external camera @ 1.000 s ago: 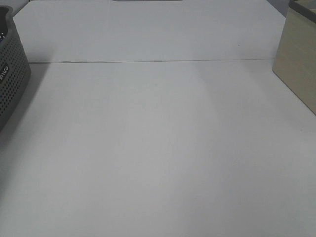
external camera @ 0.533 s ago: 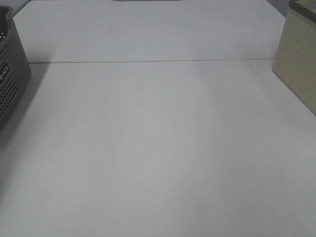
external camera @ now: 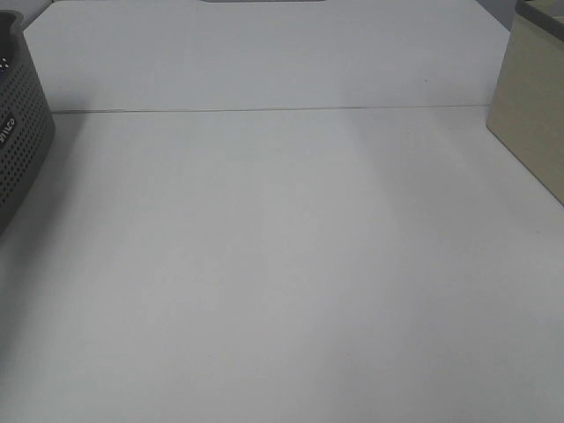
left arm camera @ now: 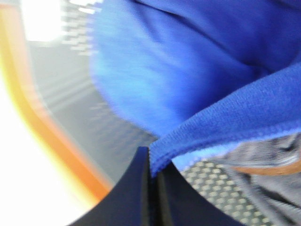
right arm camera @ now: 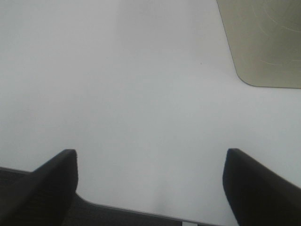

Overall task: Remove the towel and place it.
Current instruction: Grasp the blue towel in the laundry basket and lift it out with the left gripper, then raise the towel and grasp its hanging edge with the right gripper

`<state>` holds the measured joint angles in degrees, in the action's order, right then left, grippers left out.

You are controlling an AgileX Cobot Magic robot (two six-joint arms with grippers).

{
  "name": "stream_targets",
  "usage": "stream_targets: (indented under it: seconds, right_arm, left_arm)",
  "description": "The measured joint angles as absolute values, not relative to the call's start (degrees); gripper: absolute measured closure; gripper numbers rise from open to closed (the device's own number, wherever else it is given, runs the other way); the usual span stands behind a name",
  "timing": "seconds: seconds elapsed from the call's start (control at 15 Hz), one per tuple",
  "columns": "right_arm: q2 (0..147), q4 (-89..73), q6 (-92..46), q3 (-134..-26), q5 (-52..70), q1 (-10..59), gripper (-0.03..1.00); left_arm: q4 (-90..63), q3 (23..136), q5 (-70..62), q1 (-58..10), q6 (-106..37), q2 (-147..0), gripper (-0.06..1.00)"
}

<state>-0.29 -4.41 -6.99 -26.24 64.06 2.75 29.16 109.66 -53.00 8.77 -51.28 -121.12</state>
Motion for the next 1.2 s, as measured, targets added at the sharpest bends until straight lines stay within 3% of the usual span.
stream_targets:
  seconds: [0.4,0.73,1.0,1.2]
  right_arm:
    - [-0.3,-4.4,-7.0,-26.2,64.1,2.8,0.15]
    - [-0.3,-4.4,-7.0,-26.2,64.1,2.8,0.15]
    - [-0.1,-6.1,-7.6,-26.5,63.1,2.8,0.15]
    - [6.5,-16.4,-18.4,-27.3,54.2,2.8,0.16]
  left_arm:
    - [29.5,111.6,-56.0,5.3,-51.2,-109.4,0.94]
    - [30.0,111.6,-58.7,-2.7,-51.2,-94.9,0.94]
    - [31.0,111.6,-59.4,-12.6,-51.2,-86.5,0.94]
    - [31.2,111.6,-63.3,-23.8,-51.2,-83.1,0.94]
